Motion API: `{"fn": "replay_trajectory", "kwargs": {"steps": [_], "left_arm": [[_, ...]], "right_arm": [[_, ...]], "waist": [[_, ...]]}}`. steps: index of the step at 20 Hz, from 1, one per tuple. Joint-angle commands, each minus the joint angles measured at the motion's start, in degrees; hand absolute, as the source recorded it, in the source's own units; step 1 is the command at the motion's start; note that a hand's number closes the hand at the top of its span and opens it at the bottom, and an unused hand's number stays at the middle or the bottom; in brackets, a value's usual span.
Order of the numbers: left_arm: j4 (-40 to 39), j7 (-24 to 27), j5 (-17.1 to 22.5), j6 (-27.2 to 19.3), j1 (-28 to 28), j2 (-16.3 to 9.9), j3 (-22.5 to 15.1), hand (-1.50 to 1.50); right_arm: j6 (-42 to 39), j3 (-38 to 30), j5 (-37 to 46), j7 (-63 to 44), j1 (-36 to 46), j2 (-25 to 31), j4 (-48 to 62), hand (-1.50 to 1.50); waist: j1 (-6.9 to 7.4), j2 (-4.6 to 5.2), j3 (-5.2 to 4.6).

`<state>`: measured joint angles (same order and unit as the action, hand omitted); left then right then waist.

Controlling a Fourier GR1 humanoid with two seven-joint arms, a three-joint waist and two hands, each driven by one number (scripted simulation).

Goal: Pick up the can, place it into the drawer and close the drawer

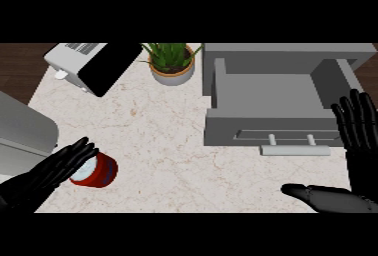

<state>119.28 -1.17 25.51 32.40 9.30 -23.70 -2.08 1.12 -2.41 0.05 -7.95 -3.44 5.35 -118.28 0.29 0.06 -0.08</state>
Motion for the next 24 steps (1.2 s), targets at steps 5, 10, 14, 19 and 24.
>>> {"fn": "replay_trajectory", "kwargs": {"steps": [5,10,14,19,24], "left_arm": [[-7.8,2.3,15.5,17.4,4.0,-12.8,14.5,-1.5],[-7.1,-6.8,21.7,12.7,1.1,-13.1,12.5,-1.5],[-7.2,-6.8,21.2,15.9,4.6,-11.7,16.4,-1.5],[-16.0,-5.1,13.3,20.8,-0.3,-6.6,15.9,-1.5],[-15.8,-5.9,10.6,21.2,-0.3,-2.9,15.8,-1.5]], "right_arm": [[-1.1,-1.2,-1.1,-1.1,-5.2,-0.1,-0.3,-1.5],[-2.7,-2.1,-2.0,-1.6,-8.1,0.3,-4.4,-1.5],[-4.4,-3.9,-2.5,4.2,-7.6,-0.1,2.6,-1.5],[-4.3,-3.8,-0.7,4.4,-8.5,-0.5,1.7,-1.5],[-7.9,-5.8,-4.0,9.2,-13.3,-1.0,0.7,-1.5]], "waist": [[-0.21,-0.1,0.07],[-0.53,-0.09,0.11],[-0.15,-0.1,0.11],[-0.33,-0.05,0.06],[-0.4,-0.11,0.08]]}}
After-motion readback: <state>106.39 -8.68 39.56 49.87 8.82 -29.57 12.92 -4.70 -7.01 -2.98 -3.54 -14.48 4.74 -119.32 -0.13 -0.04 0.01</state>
